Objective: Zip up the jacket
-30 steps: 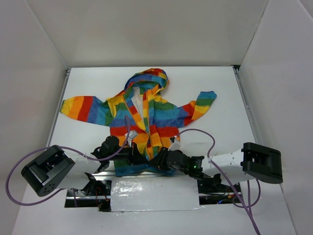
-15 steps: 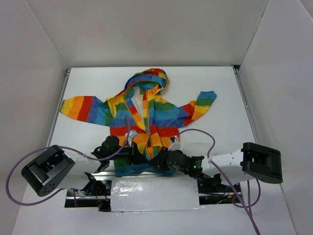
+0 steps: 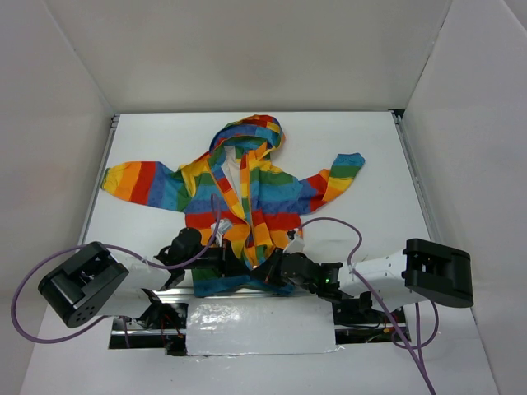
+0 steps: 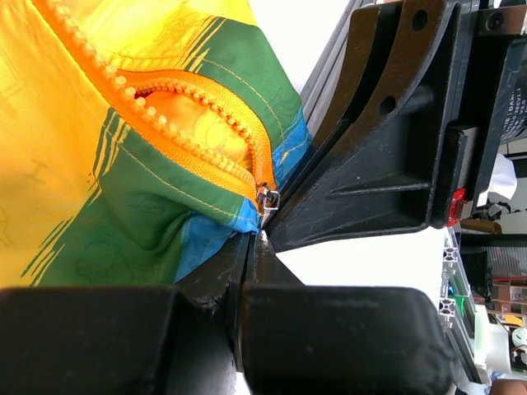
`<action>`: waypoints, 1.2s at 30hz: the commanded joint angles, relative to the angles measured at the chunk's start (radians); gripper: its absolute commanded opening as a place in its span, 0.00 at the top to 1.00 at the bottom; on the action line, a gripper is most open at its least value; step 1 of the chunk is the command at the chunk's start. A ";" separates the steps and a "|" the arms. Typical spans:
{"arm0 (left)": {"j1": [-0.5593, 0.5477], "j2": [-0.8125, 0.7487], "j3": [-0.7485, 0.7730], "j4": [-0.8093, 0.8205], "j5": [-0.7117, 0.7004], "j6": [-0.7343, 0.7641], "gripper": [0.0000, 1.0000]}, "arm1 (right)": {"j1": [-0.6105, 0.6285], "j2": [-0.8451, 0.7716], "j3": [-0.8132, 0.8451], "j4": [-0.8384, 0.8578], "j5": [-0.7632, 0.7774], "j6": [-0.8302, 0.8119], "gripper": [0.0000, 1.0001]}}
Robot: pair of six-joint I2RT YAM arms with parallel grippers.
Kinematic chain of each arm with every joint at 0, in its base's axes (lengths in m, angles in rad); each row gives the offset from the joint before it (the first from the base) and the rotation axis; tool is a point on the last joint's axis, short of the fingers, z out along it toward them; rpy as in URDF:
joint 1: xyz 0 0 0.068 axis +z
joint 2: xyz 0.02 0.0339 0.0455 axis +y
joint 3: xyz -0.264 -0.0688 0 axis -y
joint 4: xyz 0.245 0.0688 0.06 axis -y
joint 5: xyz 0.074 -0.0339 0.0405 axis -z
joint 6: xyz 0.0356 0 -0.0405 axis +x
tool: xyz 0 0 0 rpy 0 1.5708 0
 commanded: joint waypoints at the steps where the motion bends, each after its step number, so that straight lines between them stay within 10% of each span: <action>1: -0.005 -0.001 0.024 0.055 0.034 0.028 1.00 | 0.006 -0.007 0.000 0.043 0.052 0.022 0.88; 3: -0.006 -0.005 0.025 0.053 0.032 0.030 1.00 | 0.006 -0.013 -0.002 0.041 0.049 0.028 1.00; 36: -0.048 -0.024 0.041 0.034 0.048 0.051 1.00 | -0.095 -0.159 -0.062 0.074 -0.102 0.286 1.00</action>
